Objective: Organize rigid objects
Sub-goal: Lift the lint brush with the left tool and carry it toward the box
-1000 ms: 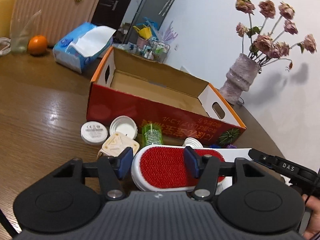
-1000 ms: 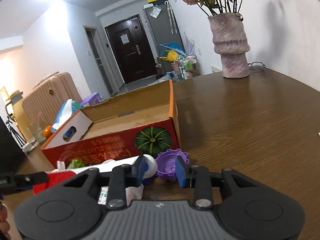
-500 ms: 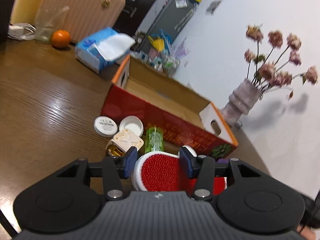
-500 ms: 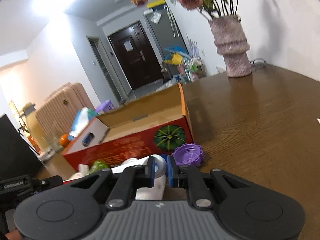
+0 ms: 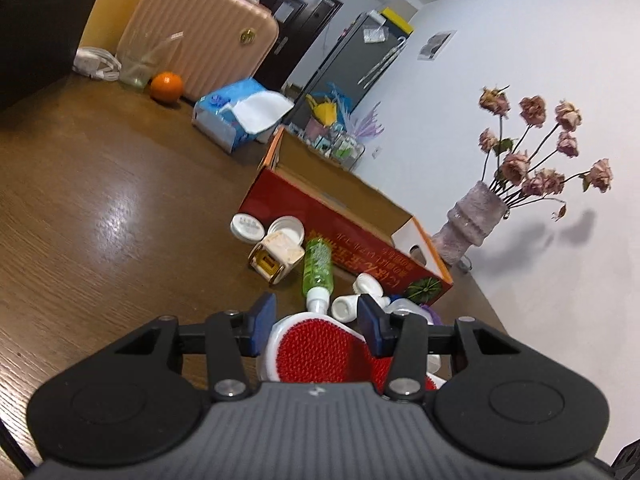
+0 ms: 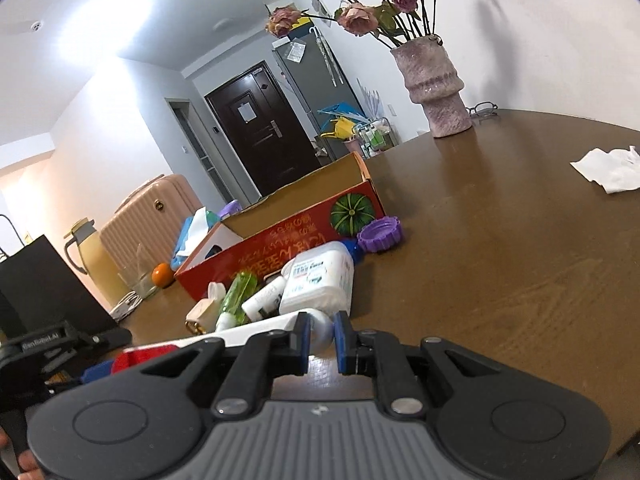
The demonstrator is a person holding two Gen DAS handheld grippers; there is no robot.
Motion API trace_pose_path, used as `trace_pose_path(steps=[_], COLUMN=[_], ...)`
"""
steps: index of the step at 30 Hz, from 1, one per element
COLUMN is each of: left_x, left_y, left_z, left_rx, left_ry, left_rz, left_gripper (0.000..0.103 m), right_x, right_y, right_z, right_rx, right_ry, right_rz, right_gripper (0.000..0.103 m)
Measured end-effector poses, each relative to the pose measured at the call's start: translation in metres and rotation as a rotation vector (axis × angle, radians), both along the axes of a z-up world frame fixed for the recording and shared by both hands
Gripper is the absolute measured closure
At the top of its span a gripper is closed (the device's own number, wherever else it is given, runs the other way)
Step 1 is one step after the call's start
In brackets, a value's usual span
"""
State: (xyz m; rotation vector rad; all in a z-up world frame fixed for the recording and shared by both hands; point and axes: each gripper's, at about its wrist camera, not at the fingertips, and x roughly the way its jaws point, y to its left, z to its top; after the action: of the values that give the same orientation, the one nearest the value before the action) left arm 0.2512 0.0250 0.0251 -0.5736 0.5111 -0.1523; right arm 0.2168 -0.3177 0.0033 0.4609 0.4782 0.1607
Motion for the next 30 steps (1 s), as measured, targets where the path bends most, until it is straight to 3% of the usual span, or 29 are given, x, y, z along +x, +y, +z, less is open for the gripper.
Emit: trace_pose_path(steps=[5, 6, 7, 8, 9, 10, 11, 13, 14, 15, 18, 21, 22, 24, 30], left_x=[0.004, 0.008, 0.017, 0.029, 0.037, 0.047, 0.053, 0.071, 0.076, 0.079, 0.071, 0.035, 0.022, 0.002, -0.015], left_y=[-0.007, -0.008, -0.010, -0.015, -0.021, -0.032, -0.041, -0.053, -0.055, -0.054, -0.036, -0.009, -0.001, 0.011, 0.030], left_z=[0.012, 0.014, 0.016, 0.018, 0.021, 0.026, 0.029, 0.028, 0.025, 0.023, 0.015, 0.011, 0.008, 0.000, -0.032], left_rx=[0.017, 0.004, -0.054, -0.128, -0.145, -0.110, -0.074, 0.006, 0.038, 0.055, 0.124, 0.267, 0.312, 0.344, 0.269], left_ry=[-0.034, -0.047, -0.047, -0.023, -0.012, -0.016, -0.034, -0.069, -0.067, -0.073, -0.056, -0.037, -0.036, 0.032, 0.129], left_rz=[-0.001, -0.032, -0.117, -0.199, -0.232, -0.241, -0.241, -0.196, -0.174, -0.165, -0.168, -0.171, -0.144, -0.088, -0.087], left_gripper=[0.059, 0.073, 0.080, 0.081, 0.081, 0.081, 0.080, 0.077, 0.068, 0.052, 0.028, 0.005, 0.005, 0.005, 0.006], right_x=[0.000, 0.004, 0.011, 0.020, 0.027, 0.035, 0.044, 0.065, 0.075, 0.079, 0.077, 0.070, 0.069, 0.068, 0.059], right_y=[0.001, 0.001, -0.001, 0.000, 0.004, 0.012, 0.019, 0.023, 0.024, 0.026, 0.032, 0.019, 0.013, 0.003, 0.004], right_z=[0.011, 0.015, 0.019, 0.022, 0.026, 0.032, 0.036, 0.035, 0.032, 0.030, 0.016, 0.001, -0.003, -0.014, -0.031], right_rx=[-0.035, -0.034, 0.004, 0.060, 0.063, 0.011, -0.050, -0.055, -0.053, -0.076, -0.204, -0.221, -0.203, -0.154, -0.041], right_ry=[-0.032, -0.045, -0.058, -0.066, -0.068, -0.093, -0.124, -0.115, -0.098, -0.096, -0.081, -0.037, -0.015, 0.027, 0.099], right_rz=[-0.001, 0.011, 0.064, 0.127, 0.134, 0.115, 0.094, 0.079, 0.079, 0.076, 0.058, 0.101, 0.107, 0.124, 0.200], right_gripper=[0.090, 0.090, 0.091, 0.090, 0.089, 0.101, 0.102, 0.102, 0.101, 0.101, 0.093, 0.081, 0.074, 0.074, 0.074])
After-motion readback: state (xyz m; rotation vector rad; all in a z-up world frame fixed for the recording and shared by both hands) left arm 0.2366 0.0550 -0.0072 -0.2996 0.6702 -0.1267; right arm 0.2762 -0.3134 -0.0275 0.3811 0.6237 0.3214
